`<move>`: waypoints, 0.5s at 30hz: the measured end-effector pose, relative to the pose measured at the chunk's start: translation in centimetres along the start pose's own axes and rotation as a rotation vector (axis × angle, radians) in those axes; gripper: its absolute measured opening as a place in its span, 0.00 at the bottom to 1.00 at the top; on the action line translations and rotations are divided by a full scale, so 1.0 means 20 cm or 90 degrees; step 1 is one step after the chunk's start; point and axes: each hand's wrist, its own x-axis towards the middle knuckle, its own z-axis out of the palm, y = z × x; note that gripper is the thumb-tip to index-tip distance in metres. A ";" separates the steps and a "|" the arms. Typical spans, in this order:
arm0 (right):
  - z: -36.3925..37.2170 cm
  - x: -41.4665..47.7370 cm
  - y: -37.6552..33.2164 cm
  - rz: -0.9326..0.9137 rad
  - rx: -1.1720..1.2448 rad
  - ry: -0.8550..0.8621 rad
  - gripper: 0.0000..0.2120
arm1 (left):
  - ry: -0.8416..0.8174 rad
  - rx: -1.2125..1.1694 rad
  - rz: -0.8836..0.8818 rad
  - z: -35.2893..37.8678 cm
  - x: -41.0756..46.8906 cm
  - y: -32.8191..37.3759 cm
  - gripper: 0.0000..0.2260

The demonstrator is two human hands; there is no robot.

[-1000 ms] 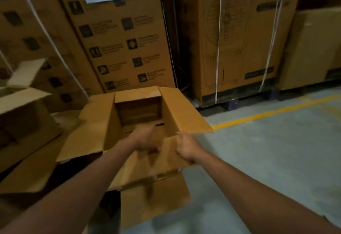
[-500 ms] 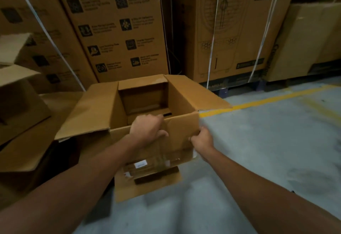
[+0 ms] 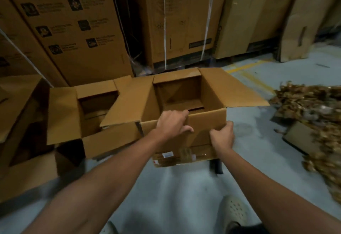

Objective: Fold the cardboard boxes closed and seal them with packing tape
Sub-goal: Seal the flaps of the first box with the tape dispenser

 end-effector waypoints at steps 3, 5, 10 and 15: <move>-0.16 -0.02 0.20 0.025 -0.080 -0.015 0.12 | -0.051 -0.072 -0.036 0.17 -0.09 0.19 0.22; -0.18 -0.04 0.34 0.060 -0.117 -0.136 0.13 | -0.102 -0.110 -0.091 0.31 -0.20 0.22 0.24; -0.05 -0.19 0.59 0.274 -0.002 -0.399 0.32 | -0.206 -0.128 -0.196 0.62 -0.55 0.14 0.18; 0.23 -0.34 0.72 0.392 0.036 -0.517 0.41 | -0.287 -0.053 -0.208 0.78 -0.76 -0.04 0.13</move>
